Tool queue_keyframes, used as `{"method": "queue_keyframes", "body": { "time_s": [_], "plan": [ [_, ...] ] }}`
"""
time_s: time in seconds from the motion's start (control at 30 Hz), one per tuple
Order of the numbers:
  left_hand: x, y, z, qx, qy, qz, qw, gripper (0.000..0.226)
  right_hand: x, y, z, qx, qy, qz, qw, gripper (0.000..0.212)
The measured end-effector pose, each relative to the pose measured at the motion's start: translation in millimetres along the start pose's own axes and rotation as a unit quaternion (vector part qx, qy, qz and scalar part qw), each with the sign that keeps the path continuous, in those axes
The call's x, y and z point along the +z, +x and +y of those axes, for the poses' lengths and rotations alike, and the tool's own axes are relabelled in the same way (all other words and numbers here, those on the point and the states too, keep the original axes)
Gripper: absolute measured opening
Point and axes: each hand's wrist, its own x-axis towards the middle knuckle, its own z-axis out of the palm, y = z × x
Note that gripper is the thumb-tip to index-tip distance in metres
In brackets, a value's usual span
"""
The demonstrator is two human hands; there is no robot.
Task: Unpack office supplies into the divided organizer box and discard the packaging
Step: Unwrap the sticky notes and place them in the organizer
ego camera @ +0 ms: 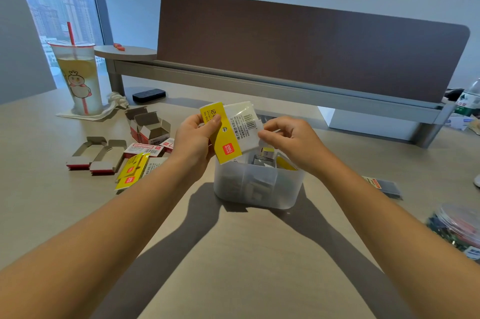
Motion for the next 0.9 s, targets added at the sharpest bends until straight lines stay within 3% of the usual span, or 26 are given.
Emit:
{"method": "queue_keyframes", "body": {
  "time_s": [0.2,0.5,0.73,0.9],
  "plan": [
    [-1,4,-1,0.007,0.013,-0.009,1.000,0.009,-2,0,-6,0.041,0.070,-0.021,0.996,0.007],
    [-11,11,0,0.020,0.035,0.025,0.999,0.012,-5,6,-1,0.098,0.187,0.026,0.977,0.018],
    [-26,17,-2,0.004,0.034,0.054,0.998,0.011,-16,16,2,0.064,0.068,0.119,0.989,0.013],
    [-32,19,-2,0.002,0.011,0.057,0.998,0.011,-28,21,1,0.056,-0.016,0.060,0.997,0.020]
  ]
}}
